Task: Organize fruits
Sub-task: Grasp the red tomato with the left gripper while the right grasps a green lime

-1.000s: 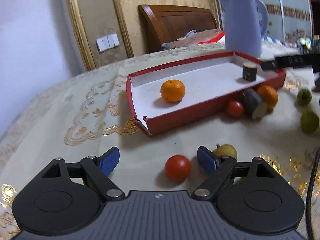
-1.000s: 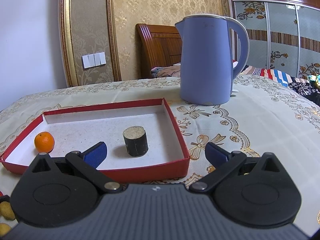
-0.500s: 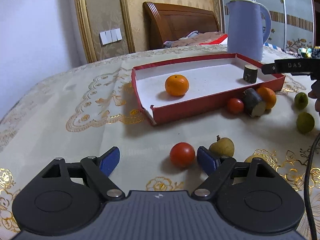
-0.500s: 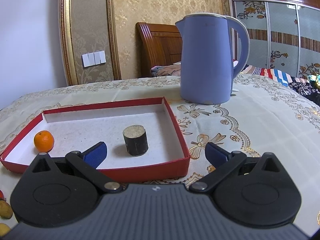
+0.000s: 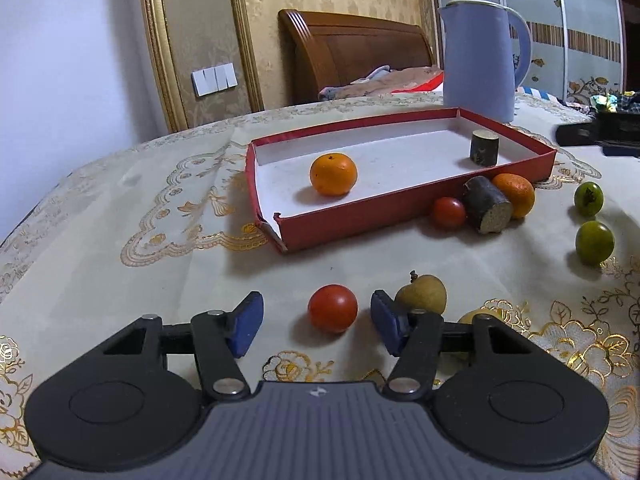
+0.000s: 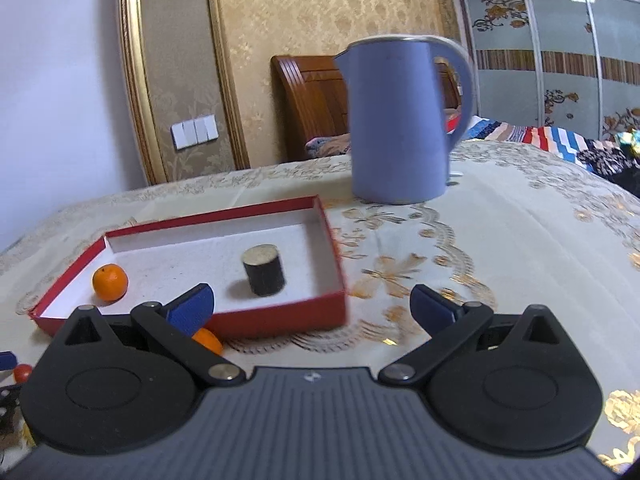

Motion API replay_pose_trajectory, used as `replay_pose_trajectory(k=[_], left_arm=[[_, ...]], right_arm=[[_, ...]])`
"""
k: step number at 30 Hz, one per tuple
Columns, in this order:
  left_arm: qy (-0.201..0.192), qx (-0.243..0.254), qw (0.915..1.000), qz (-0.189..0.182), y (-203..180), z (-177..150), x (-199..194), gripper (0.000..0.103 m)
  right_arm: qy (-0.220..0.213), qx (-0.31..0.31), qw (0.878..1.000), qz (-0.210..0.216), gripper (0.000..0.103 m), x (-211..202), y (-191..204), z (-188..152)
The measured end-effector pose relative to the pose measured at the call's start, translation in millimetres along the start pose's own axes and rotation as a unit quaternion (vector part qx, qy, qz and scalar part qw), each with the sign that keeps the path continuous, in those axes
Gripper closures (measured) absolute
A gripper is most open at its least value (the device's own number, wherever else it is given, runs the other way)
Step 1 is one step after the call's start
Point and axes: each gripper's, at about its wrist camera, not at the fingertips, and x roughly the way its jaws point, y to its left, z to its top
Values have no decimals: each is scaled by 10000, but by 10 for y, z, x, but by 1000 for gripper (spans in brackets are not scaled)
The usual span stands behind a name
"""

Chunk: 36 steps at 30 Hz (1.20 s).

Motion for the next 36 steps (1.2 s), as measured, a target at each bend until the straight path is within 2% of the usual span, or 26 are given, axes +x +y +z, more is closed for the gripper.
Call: replay_pose_trajectory(k=[4, 8, 11, 16, 19, 21, 23, 29, 34, 36], left_arm=[[63, -217, 9997, -86, 36, 17, 35, 44], [60, -225, 9997, -67, 24, 17, 36, 44], [65, -192, 9998, -55, 10, 15, 38, 44], [72, -251, 9996, -58, 27, 11, 39, 43], [62, -218, 9997, -28, 13, 11, 37, 43], [71, -253, 9996, -38, 13, 11, 37, 43], [78, -280, 9996, -32, 16, 11, 36, 43], [92, -349, 9993, -3, 24, 8, 37, 43], [95, -357, 9993, 20, 19, 8, 33, 43], [105, -400, 9991, 39, 21, 9, 30, 43]], right_arm=[[95, -79, 9999, -87, 0, -157, -208, -126], [159, -235, 9996, 82, 0, -345, -262, -230], [161, -515, 9978, 387, 0, -485, -162, -310], [240, -1158, 9910, 634, 0, -549, 208, -426], [488, -1390, 9861, 769, 9, -471, 417, -462], [587, -1487, 9843, 749, 10, -423, 515, -482], [648, -1525, 9836, 718, 11, -379, 573, -482], [885, -1582, 9809, 703, 22, -264, 661, -490], [963, -1529, 9808, 735, 36, -212, 667, -478], [982, -1544, 9800, 787, 46, -205, 673, -481]])
